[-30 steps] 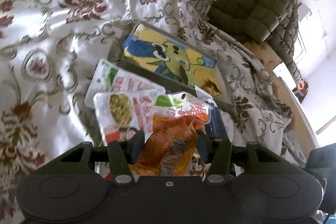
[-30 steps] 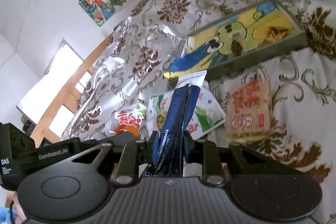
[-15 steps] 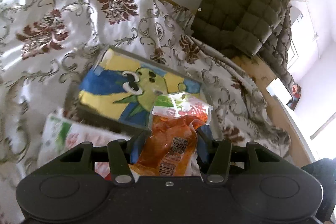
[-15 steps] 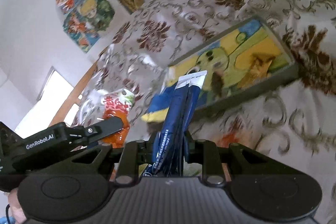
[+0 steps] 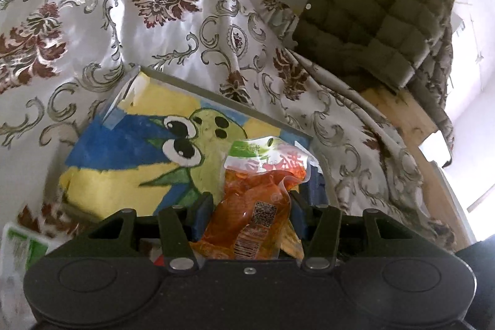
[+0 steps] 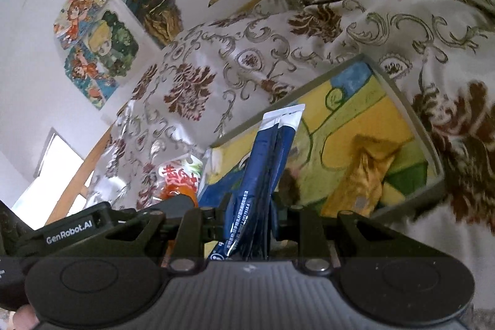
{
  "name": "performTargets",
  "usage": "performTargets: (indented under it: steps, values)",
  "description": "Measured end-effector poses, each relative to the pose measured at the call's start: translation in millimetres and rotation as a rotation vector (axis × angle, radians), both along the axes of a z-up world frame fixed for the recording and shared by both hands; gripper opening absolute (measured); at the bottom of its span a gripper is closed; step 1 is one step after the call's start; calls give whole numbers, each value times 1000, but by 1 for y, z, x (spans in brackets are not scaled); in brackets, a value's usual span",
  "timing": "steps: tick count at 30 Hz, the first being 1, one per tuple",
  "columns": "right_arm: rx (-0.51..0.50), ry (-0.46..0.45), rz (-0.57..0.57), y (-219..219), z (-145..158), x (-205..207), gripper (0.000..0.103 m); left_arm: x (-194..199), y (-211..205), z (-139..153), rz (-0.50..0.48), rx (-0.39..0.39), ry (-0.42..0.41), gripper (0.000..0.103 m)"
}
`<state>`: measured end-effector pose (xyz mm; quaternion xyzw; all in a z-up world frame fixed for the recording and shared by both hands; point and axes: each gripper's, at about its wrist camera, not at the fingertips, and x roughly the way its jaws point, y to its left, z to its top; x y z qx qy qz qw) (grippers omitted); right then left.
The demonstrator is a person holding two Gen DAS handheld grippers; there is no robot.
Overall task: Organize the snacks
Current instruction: 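Lift the blue pack with the right tool while the left tool lifts the orange pack toward the tray, then open the right tool over the tray while the left tool releases the orange pack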
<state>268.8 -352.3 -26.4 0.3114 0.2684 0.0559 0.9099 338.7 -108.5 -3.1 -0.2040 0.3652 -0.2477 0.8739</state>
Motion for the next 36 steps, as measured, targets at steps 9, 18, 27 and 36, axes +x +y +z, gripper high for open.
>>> performTargets:
  steps: [9,18,27,36]
  values:
    - [-96,1,-23,-3,-17,33,27,50,-16,-16,9,63,12,54]
    - [-140,54,-23,-2,-39,53,28,70,-16,-34,66,69,51,54]
    - [-119,84,-33,-9,-45,57,29,73,-21,-46,94,107,68,54]
    - [-144,107,-30,-7,-45,58,52,73,-25,-47,99,112,74,50]
